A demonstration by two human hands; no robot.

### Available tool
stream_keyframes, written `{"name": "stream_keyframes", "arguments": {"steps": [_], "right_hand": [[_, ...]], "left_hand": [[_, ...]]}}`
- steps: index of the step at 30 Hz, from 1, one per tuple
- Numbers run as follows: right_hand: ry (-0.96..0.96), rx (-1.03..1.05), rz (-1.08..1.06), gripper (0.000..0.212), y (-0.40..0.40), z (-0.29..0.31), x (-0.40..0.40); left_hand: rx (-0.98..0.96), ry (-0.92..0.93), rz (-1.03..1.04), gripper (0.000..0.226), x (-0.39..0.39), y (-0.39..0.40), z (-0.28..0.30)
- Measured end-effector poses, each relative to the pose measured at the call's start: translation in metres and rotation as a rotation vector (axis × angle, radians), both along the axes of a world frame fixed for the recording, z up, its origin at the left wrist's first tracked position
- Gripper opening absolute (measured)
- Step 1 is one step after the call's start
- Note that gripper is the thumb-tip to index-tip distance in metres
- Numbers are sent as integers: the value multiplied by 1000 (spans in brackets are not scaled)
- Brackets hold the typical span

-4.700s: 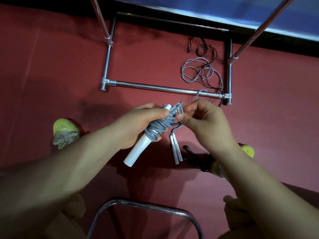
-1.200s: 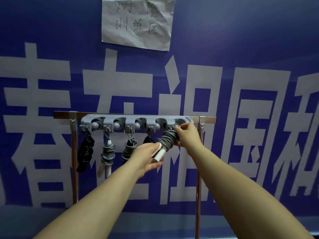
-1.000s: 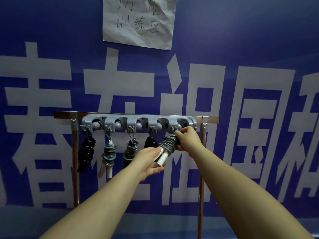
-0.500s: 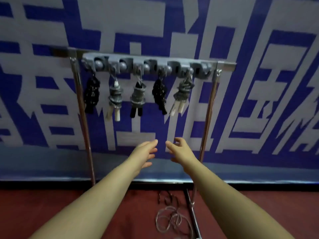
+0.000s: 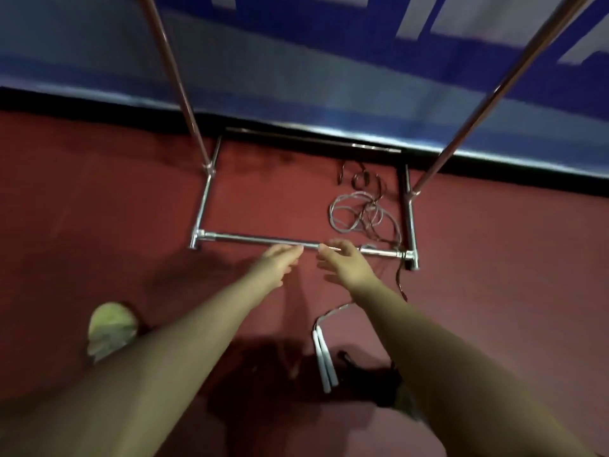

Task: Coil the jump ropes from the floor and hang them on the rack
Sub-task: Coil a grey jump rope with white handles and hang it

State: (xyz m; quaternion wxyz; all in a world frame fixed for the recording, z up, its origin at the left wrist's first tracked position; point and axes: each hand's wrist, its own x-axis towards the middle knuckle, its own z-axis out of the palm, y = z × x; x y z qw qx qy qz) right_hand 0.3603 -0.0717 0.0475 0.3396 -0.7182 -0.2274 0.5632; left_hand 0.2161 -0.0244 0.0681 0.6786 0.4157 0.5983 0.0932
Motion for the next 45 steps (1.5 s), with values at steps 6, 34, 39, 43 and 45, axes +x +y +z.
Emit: {"name": "stream_keyframes", "arguments": {"steps": [6,34,39,43,45], "right_hand": [[-49,-221,-55,15,-54,-100,7],[146,-233,-183,32,-67,-200,-26],[399,-67,-300,22,-51,-107,-22],[482,65,-320,21,-42,-31,-15],[491,122,-282,26,-43,5,-14]], "left_hand": [[-117,57,-77,14,-2,-35,-91],[-230,21,56,26,-36,-69,-162],[-144,-82,19,52,-29,-46,-94],[-51,-120,-44,61,-36,-32,-45],[35,-143,-60,59,-41,-30,-18]]}}
